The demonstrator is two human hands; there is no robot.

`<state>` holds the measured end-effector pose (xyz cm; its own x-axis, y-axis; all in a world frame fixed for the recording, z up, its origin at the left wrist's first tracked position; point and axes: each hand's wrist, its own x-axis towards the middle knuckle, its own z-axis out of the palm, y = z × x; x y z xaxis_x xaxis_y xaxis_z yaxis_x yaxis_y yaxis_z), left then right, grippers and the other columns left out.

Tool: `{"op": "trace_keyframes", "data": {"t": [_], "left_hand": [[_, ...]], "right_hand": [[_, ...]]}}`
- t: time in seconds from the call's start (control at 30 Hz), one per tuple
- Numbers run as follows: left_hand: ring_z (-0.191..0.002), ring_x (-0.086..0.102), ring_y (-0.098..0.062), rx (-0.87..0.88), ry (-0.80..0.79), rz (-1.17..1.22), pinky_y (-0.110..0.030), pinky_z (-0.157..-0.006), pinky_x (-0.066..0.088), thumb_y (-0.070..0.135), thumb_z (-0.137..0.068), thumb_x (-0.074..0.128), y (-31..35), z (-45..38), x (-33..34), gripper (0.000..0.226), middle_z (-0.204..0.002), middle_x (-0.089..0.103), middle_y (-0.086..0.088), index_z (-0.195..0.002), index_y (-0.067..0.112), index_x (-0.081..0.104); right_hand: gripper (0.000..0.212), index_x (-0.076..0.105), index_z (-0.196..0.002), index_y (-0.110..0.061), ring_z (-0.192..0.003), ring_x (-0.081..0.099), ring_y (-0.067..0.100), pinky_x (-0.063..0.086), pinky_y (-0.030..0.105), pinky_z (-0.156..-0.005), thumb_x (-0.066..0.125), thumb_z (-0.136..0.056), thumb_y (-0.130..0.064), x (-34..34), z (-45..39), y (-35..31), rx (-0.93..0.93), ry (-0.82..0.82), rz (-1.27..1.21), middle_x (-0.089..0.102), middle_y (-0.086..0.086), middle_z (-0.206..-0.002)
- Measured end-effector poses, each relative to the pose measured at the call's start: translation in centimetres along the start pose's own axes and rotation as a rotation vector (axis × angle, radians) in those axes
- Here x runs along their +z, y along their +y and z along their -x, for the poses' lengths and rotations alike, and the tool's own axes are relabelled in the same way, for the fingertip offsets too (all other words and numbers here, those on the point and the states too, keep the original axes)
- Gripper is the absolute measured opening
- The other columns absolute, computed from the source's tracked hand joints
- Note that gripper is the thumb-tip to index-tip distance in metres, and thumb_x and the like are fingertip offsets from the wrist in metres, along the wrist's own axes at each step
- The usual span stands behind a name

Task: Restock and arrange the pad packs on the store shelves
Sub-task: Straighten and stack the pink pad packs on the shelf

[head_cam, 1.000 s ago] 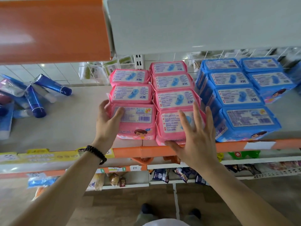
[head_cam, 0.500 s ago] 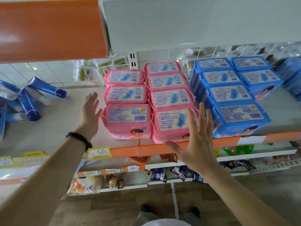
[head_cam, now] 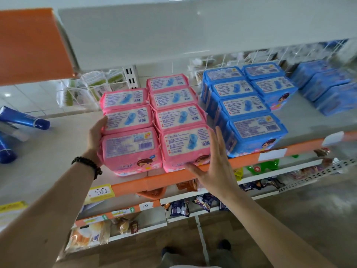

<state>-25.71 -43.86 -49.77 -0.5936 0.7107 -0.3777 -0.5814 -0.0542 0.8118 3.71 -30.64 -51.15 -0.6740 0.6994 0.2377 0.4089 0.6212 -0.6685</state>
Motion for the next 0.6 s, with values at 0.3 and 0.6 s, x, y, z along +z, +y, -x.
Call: {"op": "trace_keyframes", "data": {"t": [0.3,0.6], "left_hand": [[-0.085,0.076,-0.025,0.033,-0.005,0.066,-0.038,-0.064,0.063,0.044,-0.103,0.03,-0.7,-0.2,1.1,0.06,-0.102,0.077,-0.008,-0.089,0.021,0.084],[-0.125,0.059,-0.029,0.154,0.234,-0.187,-0.053,-0.108,0.044,0.077,-0.079,0.054,1.4,0.5,-1.5,0.073,-0.135,0.062,-0.005,-0.119,0.017,0.066]], "right_hand": [[0.1,0.019,-0.157,-0.022,-0.146,0.029,0.016,0.055,0.046,-0.098,0.064,-0.08,-0.068,0.6,-0.2,0.7,-0.011,0.071,-0.043,0.019,-0.001,-0.162],[0.104,0.011,-0.157,-0.031,-0.151,0.018,0.024,0.035,0.052,-0.115,0.056,-0.077,-0.08,-2.0,-0.1,0.2,0.029,-0.063,0.082,0.002,-0.001,-0.166]]}}
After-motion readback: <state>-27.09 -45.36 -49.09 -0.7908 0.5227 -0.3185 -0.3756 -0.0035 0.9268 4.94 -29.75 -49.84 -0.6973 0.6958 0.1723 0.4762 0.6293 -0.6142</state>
